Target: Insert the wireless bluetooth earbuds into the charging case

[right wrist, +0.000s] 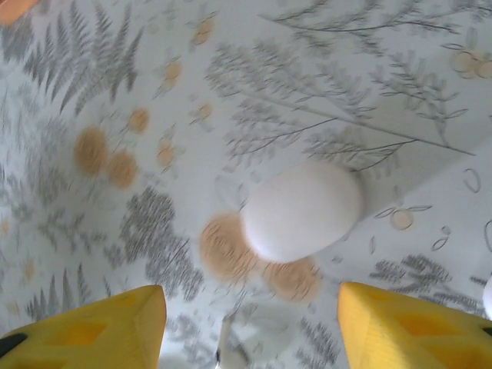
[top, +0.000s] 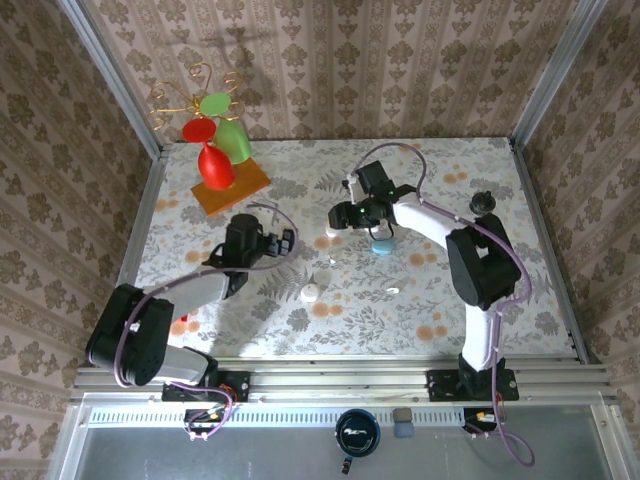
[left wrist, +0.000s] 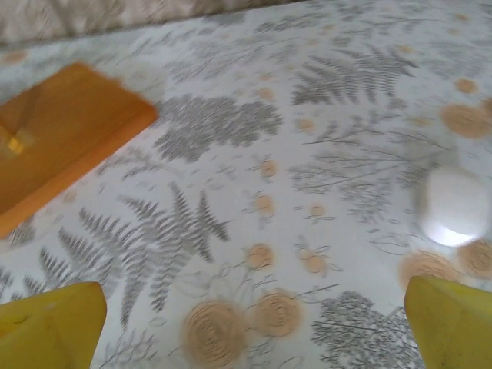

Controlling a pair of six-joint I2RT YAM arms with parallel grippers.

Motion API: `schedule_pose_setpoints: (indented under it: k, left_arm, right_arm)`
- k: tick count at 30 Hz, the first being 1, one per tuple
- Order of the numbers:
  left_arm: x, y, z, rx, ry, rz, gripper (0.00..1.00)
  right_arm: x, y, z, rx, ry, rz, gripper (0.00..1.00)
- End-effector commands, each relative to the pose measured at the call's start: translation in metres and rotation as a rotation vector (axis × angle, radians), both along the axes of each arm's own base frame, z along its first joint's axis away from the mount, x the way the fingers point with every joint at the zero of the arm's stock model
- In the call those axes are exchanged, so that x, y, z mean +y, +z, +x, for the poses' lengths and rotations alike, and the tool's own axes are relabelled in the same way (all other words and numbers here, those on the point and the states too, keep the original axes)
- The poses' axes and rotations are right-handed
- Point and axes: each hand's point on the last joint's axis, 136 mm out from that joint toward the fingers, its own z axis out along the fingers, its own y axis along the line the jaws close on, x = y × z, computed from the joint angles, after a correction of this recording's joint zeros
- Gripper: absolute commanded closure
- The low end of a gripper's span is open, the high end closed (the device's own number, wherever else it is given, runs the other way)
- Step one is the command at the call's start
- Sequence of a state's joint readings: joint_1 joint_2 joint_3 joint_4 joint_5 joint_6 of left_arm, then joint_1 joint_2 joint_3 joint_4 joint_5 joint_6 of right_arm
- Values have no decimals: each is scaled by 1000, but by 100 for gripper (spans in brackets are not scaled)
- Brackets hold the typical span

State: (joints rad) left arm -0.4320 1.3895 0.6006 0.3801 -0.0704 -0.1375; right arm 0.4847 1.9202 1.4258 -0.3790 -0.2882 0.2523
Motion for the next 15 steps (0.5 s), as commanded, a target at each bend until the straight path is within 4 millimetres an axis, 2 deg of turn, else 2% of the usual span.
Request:
schedule_pose_setpoints:
  k: [1, 3, 7, 12, 15]
  left_arm:
    - [23, -21, -4, 205, 146, -167, 0]
    - [42, -28, -5, 280, 249, -236, 0]
    - [58, -35, -6, 326, 291, -300, 0]
    - [72, -38, -7, 323, 335, -307, 0]
    - [73, -36, -7, 314, 331, -302, 0]
  right_arm:
    - [0, 4, -40, -22, 174, -203, 35]
    - [8, 5, -60, -27, 250, -275, 33]
    - [25, 1, -94, -32, 389, -377, 28]
    - [45, -12, -120, -38, 523, -517, 18]
    - [56, -22, -130, -36, 576, -601, 15]
